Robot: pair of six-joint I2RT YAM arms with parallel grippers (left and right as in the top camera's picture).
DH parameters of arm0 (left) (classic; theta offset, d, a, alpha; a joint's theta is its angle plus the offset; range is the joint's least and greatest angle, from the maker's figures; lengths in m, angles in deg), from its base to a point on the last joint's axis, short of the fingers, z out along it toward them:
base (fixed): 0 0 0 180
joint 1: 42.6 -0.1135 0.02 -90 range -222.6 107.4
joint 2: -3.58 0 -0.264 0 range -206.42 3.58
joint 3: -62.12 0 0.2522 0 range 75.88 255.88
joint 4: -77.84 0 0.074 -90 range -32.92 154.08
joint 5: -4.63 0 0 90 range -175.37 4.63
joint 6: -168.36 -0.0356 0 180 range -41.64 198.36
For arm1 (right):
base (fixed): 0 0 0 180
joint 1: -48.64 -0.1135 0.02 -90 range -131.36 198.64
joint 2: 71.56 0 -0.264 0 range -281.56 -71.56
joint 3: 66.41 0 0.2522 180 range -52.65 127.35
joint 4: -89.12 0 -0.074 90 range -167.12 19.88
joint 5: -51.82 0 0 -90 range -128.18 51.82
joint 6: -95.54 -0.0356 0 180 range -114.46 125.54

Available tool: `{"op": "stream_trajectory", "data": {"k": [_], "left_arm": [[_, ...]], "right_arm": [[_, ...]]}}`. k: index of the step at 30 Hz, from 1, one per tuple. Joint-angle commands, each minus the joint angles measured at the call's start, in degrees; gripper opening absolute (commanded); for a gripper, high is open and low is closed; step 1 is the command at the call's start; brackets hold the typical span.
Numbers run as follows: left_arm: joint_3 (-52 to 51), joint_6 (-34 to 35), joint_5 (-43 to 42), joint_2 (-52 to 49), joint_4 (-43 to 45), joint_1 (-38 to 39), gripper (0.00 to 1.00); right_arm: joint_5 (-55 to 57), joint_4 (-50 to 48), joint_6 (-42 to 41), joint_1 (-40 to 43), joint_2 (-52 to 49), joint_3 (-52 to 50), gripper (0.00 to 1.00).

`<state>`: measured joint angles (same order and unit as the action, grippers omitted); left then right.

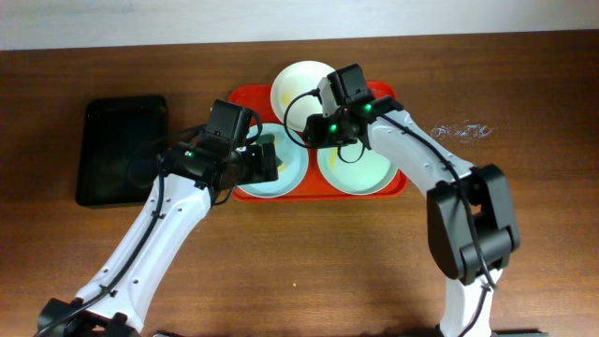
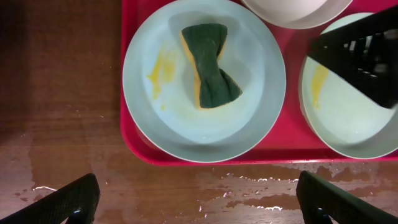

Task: Clean dirty plates on tray and stack at the side
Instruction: 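Reach the right gripper to the left blue plate rim and grip it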

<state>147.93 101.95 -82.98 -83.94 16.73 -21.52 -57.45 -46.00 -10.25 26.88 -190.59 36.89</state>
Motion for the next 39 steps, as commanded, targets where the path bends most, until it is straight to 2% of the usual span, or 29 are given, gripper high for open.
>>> {"op": "stream_trajectory", "data": {"k": [1, 6, 21, 24, 26, 27, 29, 32, 34, 35, 36, 39], "left_arm": [[0.20, -0.28, 0.44, 0.22, 0.11, -0.24, 0.99], [0.20, -0.28, 0.44, 0.22, 0.09, -0.24, 0.99], [0.09, -0.28, 0.44, 0.22, -0.11, -0.24, 0.99], [0.09, -0.28, 0.42, 0.22, -0.09, -0.24, 0.99], [0.09, -0.28, 0.42, 0.22, -0.09, -0.24, 1.00], [0.09, -0.28, 0.42, 0.22, -0.11, -0.24, 0.98], [0.09, -0.28, 0.42, 0.22, -0.26, -0.24, 0.95], [-0.02, -0.28, 0.44, 0.22, -0.31, -0.24, 0.85], [-0.24, -0.28, 0.44, 0.22, -0.26, -0.24, 0.79], [-0.48, -0.28, 0.44, 0.22, -0.17, -0.26, 0.69], [-0.72, -0.28, 0.44, 0.22, -0.07, -0.26, 0.66], [-0.79, -0.28, 0.50, 0.00, 0.15, -0.26, 0.67]], "right_arm": [[1.14, -0.96, 2.10, -0.83, -1.75, 0.90, 0.38], [6.54, -1.77, 2.47, -3.04, -3.32, 0.90, 0.38], [8.81, -3.08, 3.13, -4.96, -6.95, 0.68, 0.37], [8.83, -3.06, 3.13, -4.96, -7.43, 0.68, 0.31], [8.81, -3.02, 3.13, -4.85, -7.43, 0.68, 0.22], [8.81, -2.62, 3.08, -4.79, -7.43, 0.68, 0.17], [8.83, -1.99, 2.12, -4.76, -7.43, 0.70, 0.15], [8.81, -1.11, 1.22, -4.76, -7.43, 0.70, 0.04], [8.81, -0.92, -0.55, -4.76, -7.43, 0.70, 0.04], [8.83, -0.96, -1.03, -4.76, -7.43, 0.70, 0.04], [8.83, -1.16, -1.03, -4.74, -7.43, 0.70, 0.04], [8.83, -0.90, -1.01, -4.74, -7.43, 0.70, 0.04]]}}
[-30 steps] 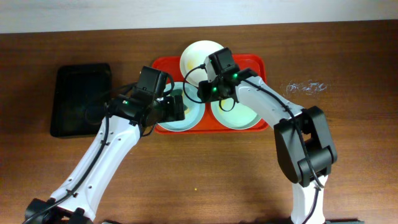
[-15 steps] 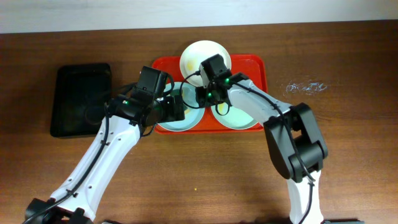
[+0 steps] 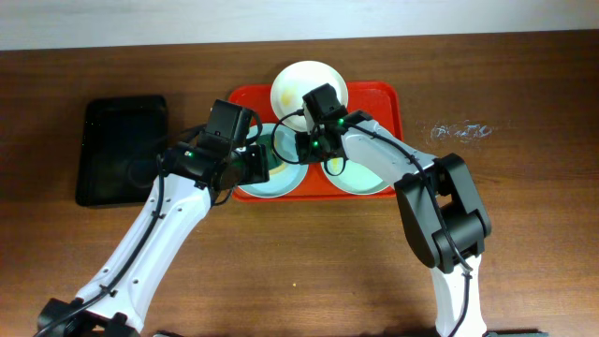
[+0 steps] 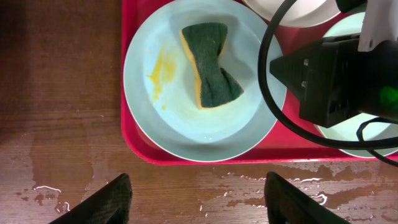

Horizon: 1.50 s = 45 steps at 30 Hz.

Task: Clean dirty plates on tray and stack at the side
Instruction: 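Reach the right gripper to the left blue plate rim and grip it, then scrub the left blue plate with the sponge in the left gripper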

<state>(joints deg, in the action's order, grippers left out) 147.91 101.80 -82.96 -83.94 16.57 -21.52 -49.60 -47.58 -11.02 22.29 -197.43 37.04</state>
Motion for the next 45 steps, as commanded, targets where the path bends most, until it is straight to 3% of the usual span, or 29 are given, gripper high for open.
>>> {"op": "stream_trajectory", "data": {"k": [1, 3, 8, 10, 15, 20, 30, 40, 45], "left_arm": [[-0.74, -0.11, 1.62, 0.00, 0.61, -0.48, 0.67], [-0.68, -0.09, 4.02, 0.02, 0.98, -3.15, 0.66], [-0.63, -0.28, -8.48, -0.50, 2.78, -20.22, 0.60], [-0.63, -3.10, -9.07, -1.92, 5.53, -22.71, 0.60], [-0.61, -3.72, -14.43, -10.51, 14.10, -22.36, 0.59], [3.52, -3.76, -20.72, -20.72, 16.04, -21.31, 0.59], [4.31, -4.00, -17.40, -21.53, 21.18, -12.55, 0.60], [4.31, -4.02, -15.04, -22.80, 21.35, -12.44, 0.58], [4.31, -4.24, -18.12, -26.49, 21.79, -12.44, 0.58]], "right_arm": [[0.98, 1.11, -0.24, -0.15, -0.59, 0.55, 0.04], [0.98, 1.62, -0.24, -0.15, -0.59, 0.55, 0.04], [0.96, 1.81, -0.24, -0.15, -0.59, 0.55, 0.04], [0.96, 1.66, -0.26, -0.15, -0.59, 0.55, 0.04], [0.94, 1.70, -0.26, -0.17, -0.59, 0.55, 0.04], [0.94, 1.68, -0.26, -0.17, -0.59, 0.55, 0.04], [0.96, 2.47, -0.24, -0.22, -0.59, 0.55, 0.04], [0.96, 2.58, -0.24, -0.22, -0.59, 0.52, 0.04], [0.96, 2.56, -0.24, -0.22, -0.59, 0.52, 0.04]]}}
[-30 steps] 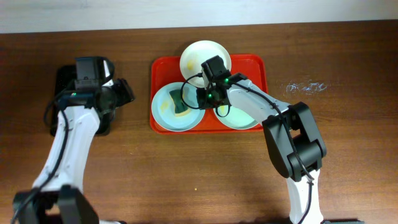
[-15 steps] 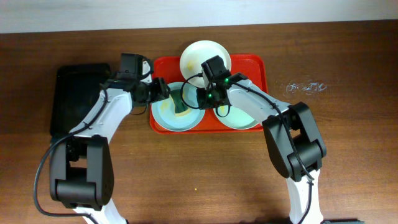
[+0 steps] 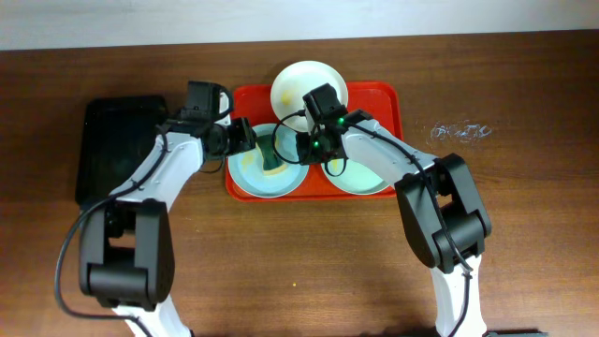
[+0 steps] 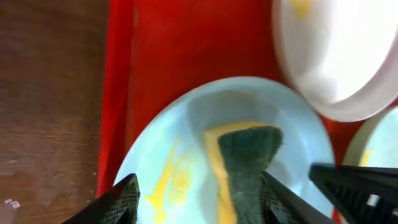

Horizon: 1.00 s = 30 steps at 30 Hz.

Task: Clean dirty plates on tray and stack at the side
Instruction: 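Scrub the left blue plate with the sponge in the left gripper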

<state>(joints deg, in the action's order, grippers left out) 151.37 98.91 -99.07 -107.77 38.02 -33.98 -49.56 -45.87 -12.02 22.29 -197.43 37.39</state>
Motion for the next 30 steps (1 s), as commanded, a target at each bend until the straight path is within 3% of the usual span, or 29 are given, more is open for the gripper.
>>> {"op": "stream_trajectory", "data": {"k": [1, 20, 26, 30], "left_arm": [[0.87, -1.36, -1.99, -2.64, 0.76, 0.02, 0.58], [1.18, -0.44, -1.99, -4.70, 1.84, 5.51, 0.50], [1.18, -0.44, -1.51, -5.42, 2.97, 7.15, 0.40], [1.18, -0.46, 0.66, -5.42, 2.84, 7.15, 0.24]], "right_arm": [[0.92, 0.83, 0.76, -0.22, -0.59, 0.17, 0.04], [0.92, 0.46, 0.76, -0.22, -0.59, 0.20, 0.04], [0.92, 0.48, 0.76, -0.22, -0.59, 0.17, 0.04], [0.92, 0.46, 0.76, -0.22, -0.59, 0.17, 0.04]]}}
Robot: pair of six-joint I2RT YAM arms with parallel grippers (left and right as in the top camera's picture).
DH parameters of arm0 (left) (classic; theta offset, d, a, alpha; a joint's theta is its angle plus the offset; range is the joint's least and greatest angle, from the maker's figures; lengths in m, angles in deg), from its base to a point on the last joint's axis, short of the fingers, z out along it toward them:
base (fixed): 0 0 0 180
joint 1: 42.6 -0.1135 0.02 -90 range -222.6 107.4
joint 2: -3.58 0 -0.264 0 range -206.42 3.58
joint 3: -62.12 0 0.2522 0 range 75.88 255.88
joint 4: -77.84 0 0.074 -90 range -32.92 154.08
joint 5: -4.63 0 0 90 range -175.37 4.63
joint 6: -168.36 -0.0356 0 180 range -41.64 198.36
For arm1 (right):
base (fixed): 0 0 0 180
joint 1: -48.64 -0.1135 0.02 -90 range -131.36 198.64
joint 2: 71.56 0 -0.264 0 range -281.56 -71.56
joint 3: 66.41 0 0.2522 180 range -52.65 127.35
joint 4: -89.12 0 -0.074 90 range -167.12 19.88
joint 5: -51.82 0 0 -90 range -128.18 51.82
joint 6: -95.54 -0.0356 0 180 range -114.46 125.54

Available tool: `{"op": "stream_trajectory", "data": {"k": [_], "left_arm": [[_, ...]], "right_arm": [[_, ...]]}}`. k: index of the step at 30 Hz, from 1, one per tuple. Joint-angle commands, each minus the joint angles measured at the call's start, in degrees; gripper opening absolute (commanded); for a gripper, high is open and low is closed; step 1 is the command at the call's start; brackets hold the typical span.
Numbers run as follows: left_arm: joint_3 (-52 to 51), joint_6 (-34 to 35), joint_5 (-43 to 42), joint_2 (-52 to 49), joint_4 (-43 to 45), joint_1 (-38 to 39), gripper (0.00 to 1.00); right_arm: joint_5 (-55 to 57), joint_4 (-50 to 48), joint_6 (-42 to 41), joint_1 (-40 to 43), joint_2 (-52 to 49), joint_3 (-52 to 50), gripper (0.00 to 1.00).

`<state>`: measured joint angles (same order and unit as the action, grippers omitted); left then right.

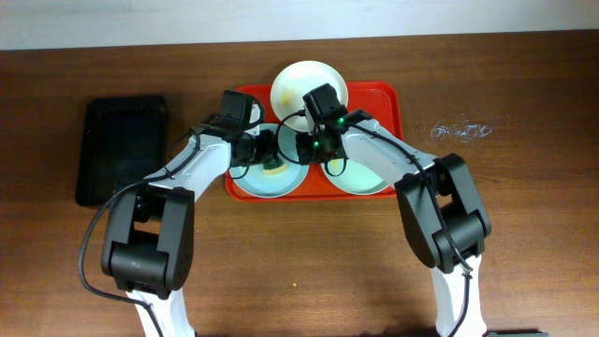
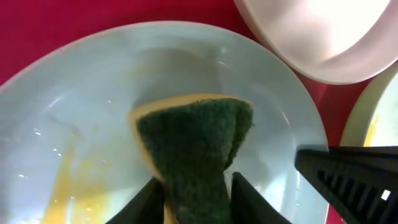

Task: Clean dirty plates on tray and stack at the side
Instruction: 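Scrub the left blue plate with the sponge in the left gripper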

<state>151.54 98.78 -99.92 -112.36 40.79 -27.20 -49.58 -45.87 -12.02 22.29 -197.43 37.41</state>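
A green and yellow sponge lies on the light blue plate at the left of the red tray. A yellow smear marks that plate. My left gripper is down on the plate, shut on the sponge, one finger pressing each side. In the overhead view the left gripper reaches in from the tray's left. My right gripper hangs at this plate's right rim; one of its fingers shows, its state unclear. A second smeared plate sits to the right.
A white plate stands at the tray's far edge, overlapping the blue plate's rim. A black tray lies on the table to the left. Wet marks show on the wood at the right. Both arms crowd the tray's middle.
My left gripper was open and higher over the plate, the sponge between its wide fingers. It has come down and shut on the sponge. The right arm has not moved.
At first my left gripper hung wide open off the tray's near edge, the sponge on the left plate, my right gripper over the right plate. Then the right gripper was at the left plate's rim. The left arm then came round from the left and now grips the sponge.
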Motion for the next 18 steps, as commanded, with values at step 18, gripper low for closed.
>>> {"op": "stream_trajectory", "data": {"k": [18], "left_arm": [[8.41, -2.25, 21.16, -0.11, -13.79, -1.90, 0.00]], "right_arm": [[1.18, 0.59, 0.79, -0.22, -0.59, 0.15, 0.04]]}}
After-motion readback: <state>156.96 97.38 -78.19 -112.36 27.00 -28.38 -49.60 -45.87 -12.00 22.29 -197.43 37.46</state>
